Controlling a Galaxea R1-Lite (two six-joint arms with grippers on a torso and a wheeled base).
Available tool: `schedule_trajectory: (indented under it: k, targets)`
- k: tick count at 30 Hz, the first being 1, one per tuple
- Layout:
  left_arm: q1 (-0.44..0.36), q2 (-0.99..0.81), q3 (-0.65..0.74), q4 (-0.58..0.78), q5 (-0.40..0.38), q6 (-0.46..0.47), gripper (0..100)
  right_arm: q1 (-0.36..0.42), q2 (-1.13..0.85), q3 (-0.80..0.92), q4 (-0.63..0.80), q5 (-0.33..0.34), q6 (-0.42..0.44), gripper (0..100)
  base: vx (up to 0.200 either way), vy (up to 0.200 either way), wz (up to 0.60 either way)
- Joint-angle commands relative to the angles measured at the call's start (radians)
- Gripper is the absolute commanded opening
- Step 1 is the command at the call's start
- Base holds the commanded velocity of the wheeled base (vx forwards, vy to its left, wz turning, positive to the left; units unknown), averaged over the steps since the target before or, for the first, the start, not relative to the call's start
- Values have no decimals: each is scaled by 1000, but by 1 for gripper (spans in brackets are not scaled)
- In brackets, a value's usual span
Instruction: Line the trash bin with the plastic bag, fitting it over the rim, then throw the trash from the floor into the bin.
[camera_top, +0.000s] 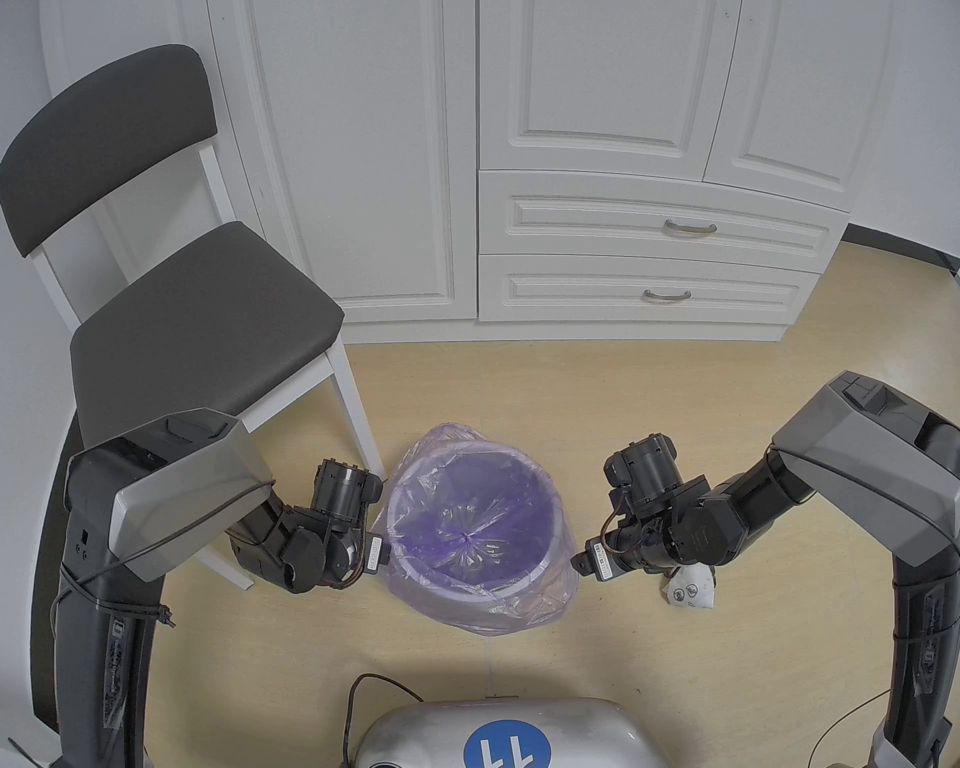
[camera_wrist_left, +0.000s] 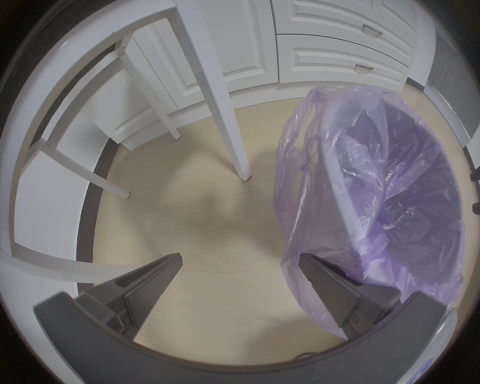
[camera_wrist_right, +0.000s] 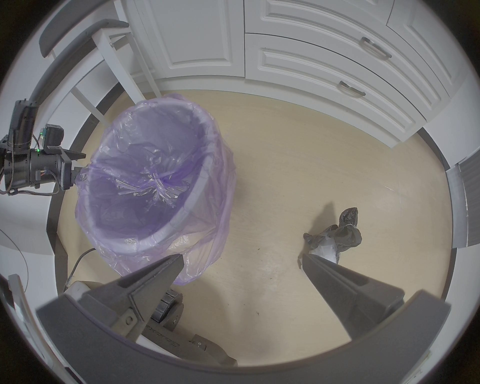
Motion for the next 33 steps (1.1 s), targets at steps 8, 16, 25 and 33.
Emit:
schedule_trajectory:
  k: [8, 16, 25, 33]
  targets:
    - [23, 33, -33, -1, -5, -11, 100, -7, 10, -6, -1, 1, 1, 100, 0, 0, 0]
    - [19, -31, 21, -1, -44, -11, 100, -9, 5, -5, -1, 1, -1, 100, 0, 0, 0]
    - [31, -28, 33, 12, -44, 11, 100, -9, 21, -3, 1, 1, -13, 100, 0, 0, 0]
    - [36, 44, -7, -1, -79, 6, 100, -11, 30, -3, 1, 1, -16, 100, 0, 0, 0]
